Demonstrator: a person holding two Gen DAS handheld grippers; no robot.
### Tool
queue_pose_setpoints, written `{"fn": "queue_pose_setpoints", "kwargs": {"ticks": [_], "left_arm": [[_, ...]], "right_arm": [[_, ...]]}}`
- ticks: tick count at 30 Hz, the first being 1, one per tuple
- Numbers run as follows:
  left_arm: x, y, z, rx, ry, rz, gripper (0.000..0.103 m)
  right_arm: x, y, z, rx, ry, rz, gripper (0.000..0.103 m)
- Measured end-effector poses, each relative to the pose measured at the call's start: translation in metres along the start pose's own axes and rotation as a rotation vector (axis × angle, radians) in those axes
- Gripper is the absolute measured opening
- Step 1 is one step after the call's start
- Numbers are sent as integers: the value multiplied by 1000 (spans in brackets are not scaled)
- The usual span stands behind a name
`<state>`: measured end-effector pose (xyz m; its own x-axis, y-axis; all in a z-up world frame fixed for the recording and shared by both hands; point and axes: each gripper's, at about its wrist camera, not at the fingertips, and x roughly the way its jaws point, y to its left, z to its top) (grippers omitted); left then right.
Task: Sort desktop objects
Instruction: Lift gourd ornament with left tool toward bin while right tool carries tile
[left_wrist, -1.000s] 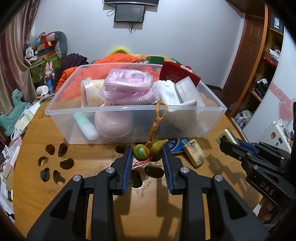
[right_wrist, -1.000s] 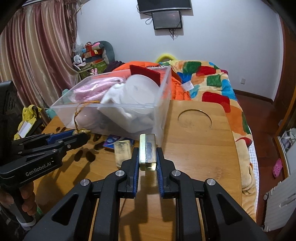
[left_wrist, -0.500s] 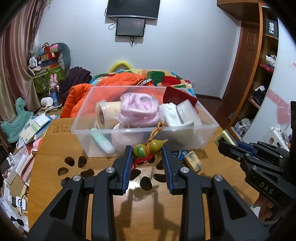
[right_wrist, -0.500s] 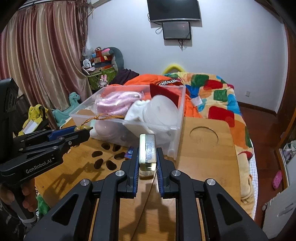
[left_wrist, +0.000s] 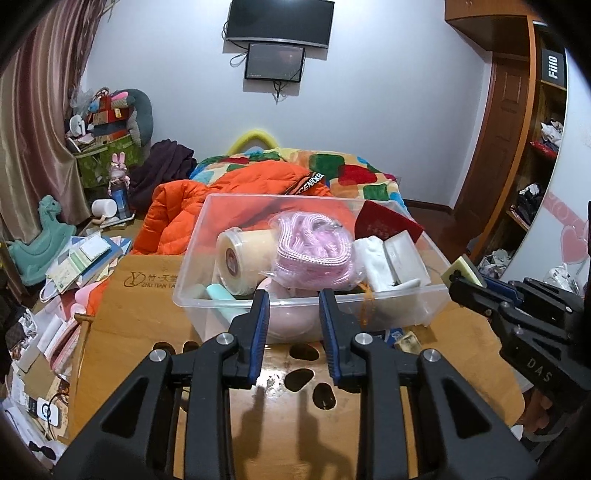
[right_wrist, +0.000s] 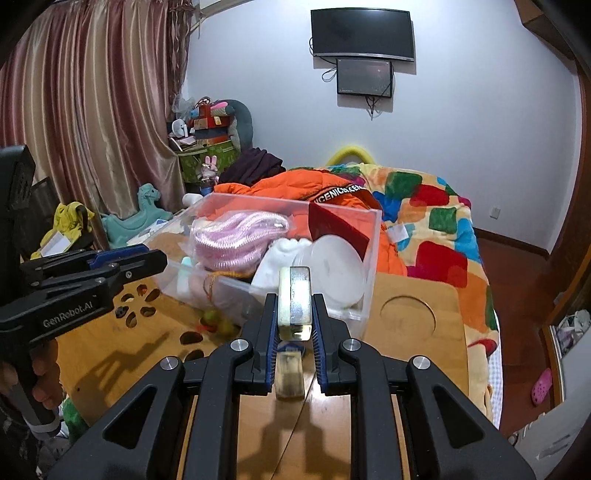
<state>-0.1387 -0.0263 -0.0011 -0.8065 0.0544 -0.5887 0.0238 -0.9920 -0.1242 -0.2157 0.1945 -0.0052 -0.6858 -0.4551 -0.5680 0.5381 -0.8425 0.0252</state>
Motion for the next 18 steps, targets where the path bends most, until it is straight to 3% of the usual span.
{"fn": "queue_pose_setpoints", "kwargs": {"ticks": [12, 18], "left_arm": [[37, -14, -31, 14, 144, -133, 28], [51, -27, -35, 41, 173, -147, 48]], "right_arm": [[15, 0, 2, -2, 30, 5, 15], [17, -4, 8, -17, 25, -1, 15]]}}
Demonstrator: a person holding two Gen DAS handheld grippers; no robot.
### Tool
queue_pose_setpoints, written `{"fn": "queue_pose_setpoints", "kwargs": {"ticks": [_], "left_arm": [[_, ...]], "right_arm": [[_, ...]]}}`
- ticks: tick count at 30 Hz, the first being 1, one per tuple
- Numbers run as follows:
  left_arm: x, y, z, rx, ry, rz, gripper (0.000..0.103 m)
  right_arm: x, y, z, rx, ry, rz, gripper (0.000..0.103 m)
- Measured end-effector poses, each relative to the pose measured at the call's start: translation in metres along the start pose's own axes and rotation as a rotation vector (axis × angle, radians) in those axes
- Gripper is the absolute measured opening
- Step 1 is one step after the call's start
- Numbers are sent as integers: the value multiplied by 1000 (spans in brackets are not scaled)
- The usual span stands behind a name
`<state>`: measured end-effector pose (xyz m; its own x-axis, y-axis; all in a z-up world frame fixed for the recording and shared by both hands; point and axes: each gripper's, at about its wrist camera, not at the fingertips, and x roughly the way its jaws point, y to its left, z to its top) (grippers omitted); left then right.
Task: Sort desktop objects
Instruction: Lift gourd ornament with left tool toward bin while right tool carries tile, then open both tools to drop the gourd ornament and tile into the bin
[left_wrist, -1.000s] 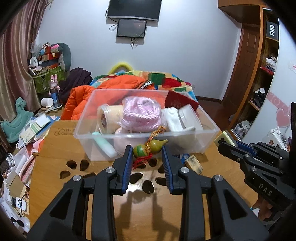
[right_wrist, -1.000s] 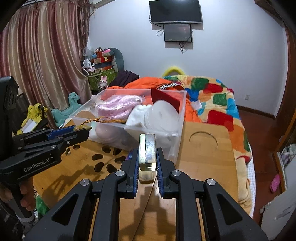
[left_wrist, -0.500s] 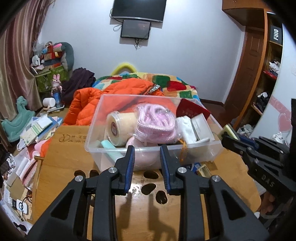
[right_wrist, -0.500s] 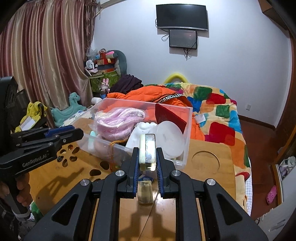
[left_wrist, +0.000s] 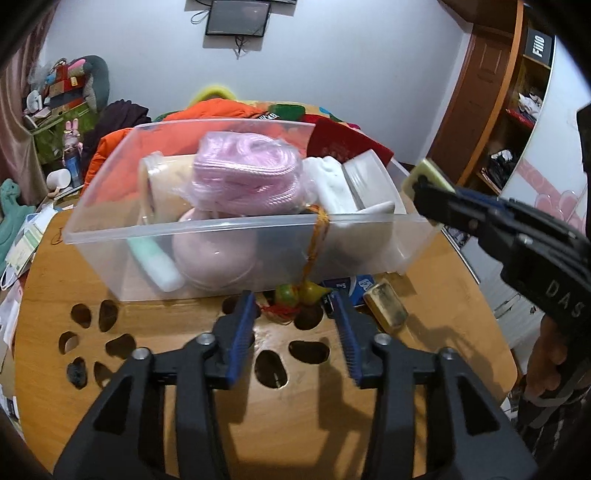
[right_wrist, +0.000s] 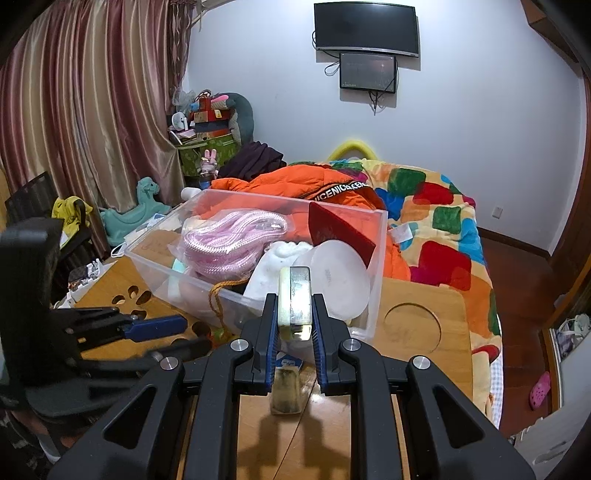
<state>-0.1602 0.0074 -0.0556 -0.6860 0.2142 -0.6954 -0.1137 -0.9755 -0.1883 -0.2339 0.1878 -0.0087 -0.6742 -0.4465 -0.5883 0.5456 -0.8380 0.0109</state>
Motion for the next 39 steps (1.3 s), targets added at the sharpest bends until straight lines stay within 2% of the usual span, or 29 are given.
{"fn": "queue_pose_setpoints", "kwargs": {"ticks": [5, 11, 15, 22, 23, 26, 29, 34, 36, 39], "left_arm": [[15, -7, 3, 14, 30, 13, 50], [32, -4, 5, -37, 81, -2, 50], [33, -5, 8, -45, 78, 1, 51], [33, -22, 1, 5, 50, 86, 51], [32, -23, 0, 2, 47, 87, 50], [30, -21, -1, -18, 40, 101, 34], [28, -21, -5, -29, 37, 106, 33], [21, -21, -9, -51, 36, 94, 31], [18, -14, -11, -75, 39, 79, 31], [14, -5, -9, -105, 42, 62, 31]], "right_arm": [[6, -2, 7, -12, -2, 7, 15], [18, 2, 15, -41, 6, 40, 15], [27, 7, 17, -58, 16, 61, 15], [41, 10, 13, -76, 46, 82, 15], [42, 10, 13, -76, 43, 81, 15], [45, 13, 12, -76, 45, 83, 15], [47, 13, 12, -77, 46, 81, 15], [42, 15, 9, -83, 34, 62, 22], [38, 13, 7, -80, 29, 57, 31], [33, 13, 5, -75, 23, 47, 33]]}}
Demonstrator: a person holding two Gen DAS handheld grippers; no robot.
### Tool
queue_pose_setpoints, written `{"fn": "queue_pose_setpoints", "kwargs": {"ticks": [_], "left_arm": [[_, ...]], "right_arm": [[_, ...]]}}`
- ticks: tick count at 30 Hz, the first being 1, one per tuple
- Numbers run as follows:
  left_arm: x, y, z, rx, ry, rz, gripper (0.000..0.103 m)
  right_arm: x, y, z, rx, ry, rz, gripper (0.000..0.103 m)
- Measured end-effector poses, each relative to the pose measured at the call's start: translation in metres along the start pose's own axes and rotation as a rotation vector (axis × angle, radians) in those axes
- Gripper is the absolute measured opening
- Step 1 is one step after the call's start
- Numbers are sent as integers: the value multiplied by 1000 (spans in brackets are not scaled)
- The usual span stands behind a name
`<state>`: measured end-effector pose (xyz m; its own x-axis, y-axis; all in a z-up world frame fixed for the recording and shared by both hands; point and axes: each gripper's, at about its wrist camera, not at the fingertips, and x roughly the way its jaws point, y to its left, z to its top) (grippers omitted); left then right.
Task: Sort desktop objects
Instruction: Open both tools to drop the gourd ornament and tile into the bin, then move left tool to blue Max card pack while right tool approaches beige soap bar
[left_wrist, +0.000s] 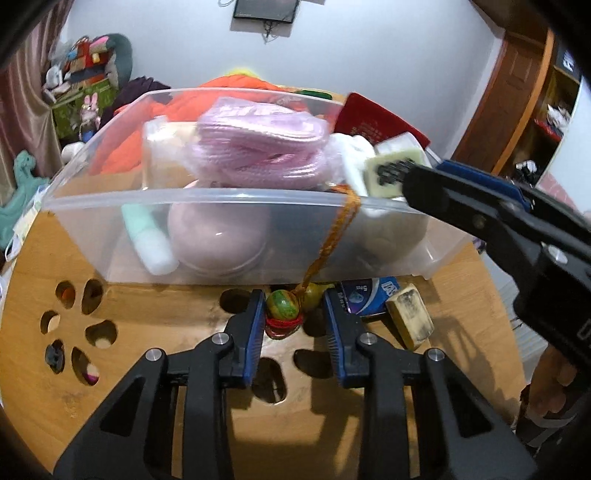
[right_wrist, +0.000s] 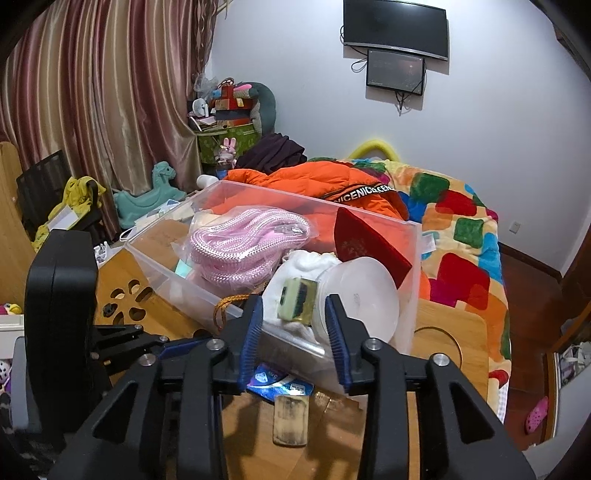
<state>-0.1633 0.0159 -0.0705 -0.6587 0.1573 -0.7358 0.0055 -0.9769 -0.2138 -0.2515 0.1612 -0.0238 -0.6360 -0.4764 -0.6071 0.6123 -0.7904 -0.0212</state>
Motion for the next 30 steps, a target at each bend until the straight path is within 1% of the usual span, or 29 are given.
{"fn": "queue_pose_setpoints", "kwargs": {"ticks": [8, 13, 20, 25, 27, 30], "left_arm": [[-22, 11, -1, -8, -39, 12, 31], [-43, 10, -1, 9, -89, 26, 31], [-71, 12, 12, 14, -164, 33, 31], [-77, 25, 29, -2, -199, 30, 31], [-69, 37, 41, -7, -204, 35, 31], [-65, 41, 46, -16, -205, 42, 31]], "right_arm": [[-13, -5, -7, 36, -4, -4, 33], [-23, -5, -15, 49, -1, -7, 33], [-29, -4, -24, 72, 6, -2, 33], [-28, -5, -36, 91, 36, -7, 34], [-27, -6, -41, 105, 50, -4, 34], [-25, -8, -46, 119, 66, -4, 34]]}}
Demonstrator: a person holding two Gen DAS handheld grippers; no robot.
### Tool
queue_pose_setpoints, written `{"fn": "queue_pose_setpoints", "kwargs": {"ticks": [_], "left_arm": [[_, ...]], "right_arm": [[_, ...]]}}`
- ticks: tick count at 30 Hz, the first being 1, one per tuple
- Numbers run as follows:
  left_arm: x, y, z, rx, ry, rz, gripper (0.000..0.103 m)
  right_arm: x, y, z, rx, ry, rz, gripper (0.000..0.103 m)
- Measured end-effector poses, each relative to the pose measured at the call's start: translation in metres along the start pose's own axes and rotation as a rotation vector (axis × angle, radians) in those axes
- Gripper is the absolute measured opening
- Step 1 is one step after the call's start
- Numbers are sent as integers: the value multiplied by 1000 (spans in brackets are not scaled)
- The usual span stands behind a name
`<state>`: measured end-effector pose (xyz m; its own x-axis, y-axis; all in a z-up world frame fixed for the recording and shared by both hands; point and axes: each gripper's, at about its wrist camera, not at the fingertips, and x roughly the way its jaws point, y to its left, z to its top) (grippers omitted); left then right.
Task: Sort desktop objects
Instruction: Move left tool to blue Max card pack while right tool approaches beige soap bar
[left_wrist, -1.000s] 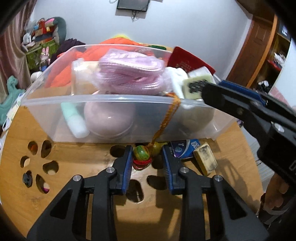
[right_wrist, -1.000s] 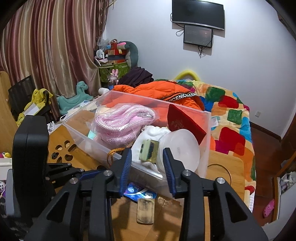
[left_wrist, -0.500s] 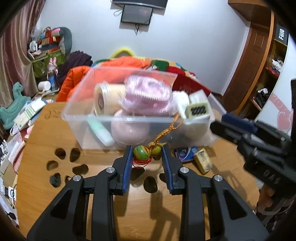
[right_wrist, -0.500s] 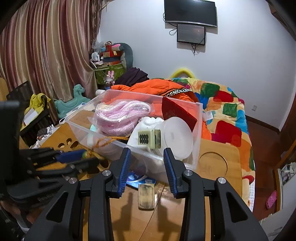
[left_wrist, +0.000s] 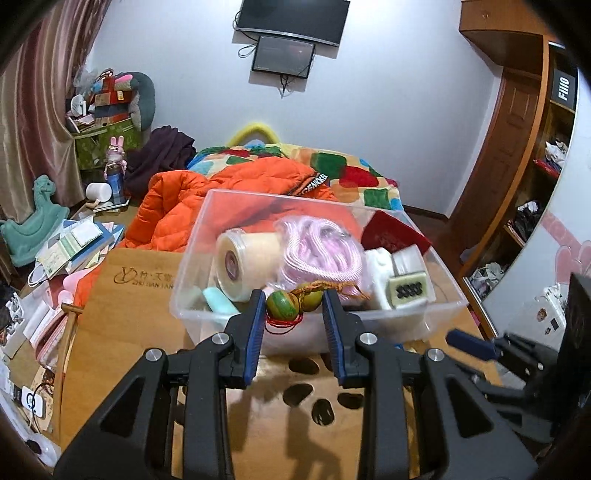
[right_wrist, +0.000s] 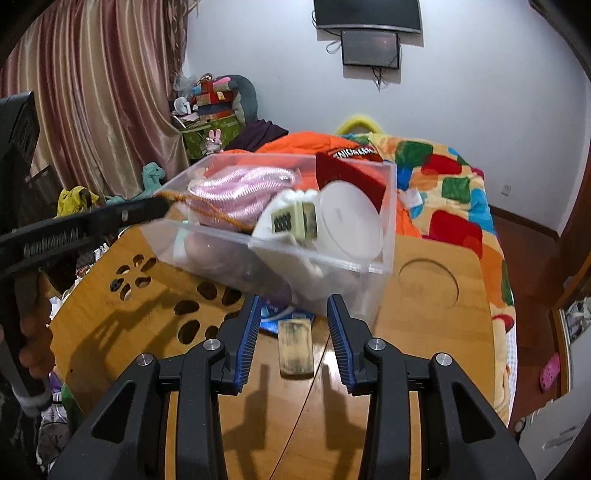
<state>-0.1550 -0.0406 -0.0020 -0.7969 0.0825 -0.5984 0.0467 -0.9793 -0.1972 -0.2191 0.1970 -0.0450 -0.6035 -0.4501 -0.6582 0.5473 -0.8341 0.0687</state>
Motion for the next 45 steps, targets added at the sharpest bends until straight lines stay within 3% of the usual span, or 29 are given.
{"fn": "queue_pose_setpoints", "kwargs": {"ticks": [11, 18, 20, 22, 24, 32, 34, 45], "left_arm": [[16, 11, 2, -6, 16, 24, 31], [13, 12, 1, 25, 18, 32, 31], [11, 12, 0, 31, 15, 45, 35], [7, 14, -1, 28, 6, 48, 48], [3, 15, -3, 25, -3, 52, 55], [-4, 14, -9, 26, -2, 41, 57], [-7, 11, -11, 33, -6, 37, 61], [-12, -19, -25, 112, 7, 44, 69]], "right_arm": [[14, -8, -19, 42, 87, -18, 34], [28, 5, -21, 5, 112, -27, 34], [34, 7, -22, -10, 125, -48, 34], [36, 10, -23, -20, 120, -66, 35], [36, 10, -23, -17, 114, -71, 35], [36, 12, -22, -8, 100, -83, 34], [35, 13, -23, -7, 99, -81, 34], [20, 11, -25, 8, 57, -42, 23]]}}
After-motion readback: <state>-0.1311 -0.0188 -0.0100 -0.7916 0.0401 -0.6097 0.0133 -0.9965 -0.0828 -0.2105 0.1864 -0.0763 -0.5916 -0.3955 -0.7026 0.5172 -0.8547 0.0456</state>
